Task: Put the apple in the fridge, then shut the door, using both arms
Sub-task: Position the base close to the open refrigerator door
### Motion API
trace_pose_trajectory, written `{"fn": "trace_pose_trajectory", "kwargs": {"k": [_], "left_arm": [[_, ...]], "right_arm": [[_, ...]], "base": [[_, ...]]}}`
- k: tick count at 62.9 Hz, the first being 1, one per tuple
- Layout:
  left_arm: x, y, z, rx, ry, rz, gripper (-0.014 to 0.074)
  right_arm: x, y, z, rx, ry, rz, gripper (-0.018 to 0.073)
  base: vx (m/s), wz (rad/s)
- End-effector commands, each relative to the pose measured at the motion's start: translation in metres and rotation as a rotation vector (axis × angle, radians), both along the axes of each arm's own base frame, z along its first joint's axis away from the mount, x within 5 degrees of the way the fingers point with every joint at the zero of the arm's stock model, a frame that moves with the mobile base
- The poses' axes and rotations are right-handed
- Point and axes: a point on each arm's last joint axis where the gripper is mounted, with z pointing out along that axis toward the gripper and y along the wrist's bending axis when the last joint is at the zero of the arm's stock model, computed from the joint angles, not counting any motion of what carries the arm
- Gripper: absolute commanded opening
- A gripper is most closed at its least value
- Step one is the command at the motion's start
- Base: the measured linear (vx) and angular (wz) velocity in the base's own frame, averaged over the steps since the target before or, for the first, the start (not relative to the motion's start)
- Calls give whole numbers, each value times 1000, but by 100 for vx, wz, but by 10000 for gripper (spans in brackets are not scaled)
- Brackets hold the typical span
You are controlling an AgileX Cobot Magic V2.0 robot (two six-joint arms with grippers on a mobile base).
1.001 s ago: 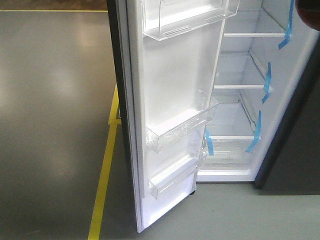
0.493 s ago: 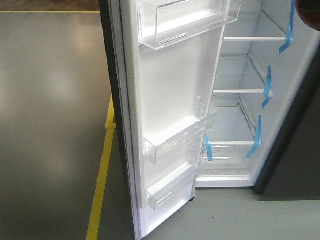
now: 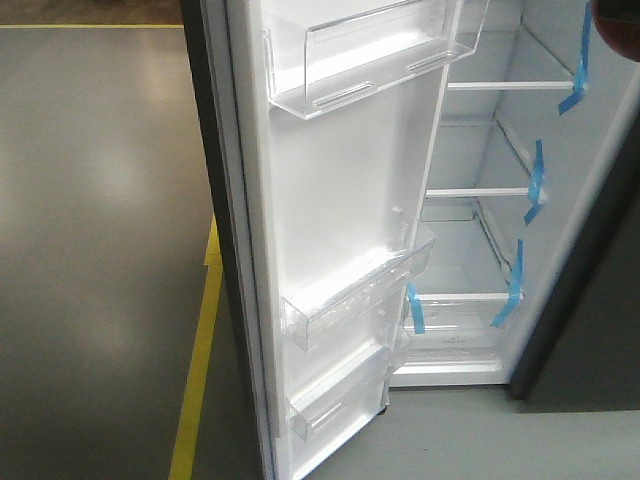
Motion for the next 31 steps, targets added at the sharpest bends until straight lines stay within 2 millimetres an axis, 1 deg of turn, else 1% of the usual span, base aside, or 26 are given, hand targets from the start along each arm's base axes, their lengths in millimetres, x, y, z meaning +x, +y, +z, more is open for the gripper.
{"fn": "trace_pose_trajectory", "kwargs": {"k": [1, 31], "left_arm": [[0, -2, -2, -7, -62, -23, -7], [0, -2, -2, -7, -62, -23, -7]], "right_arm": [[-8, 0, 18, 30, -117, -15, -9], [-8, 0, 18, 30, -117, -15, -9]], "base": [[7, -2], [7, -2]]}}
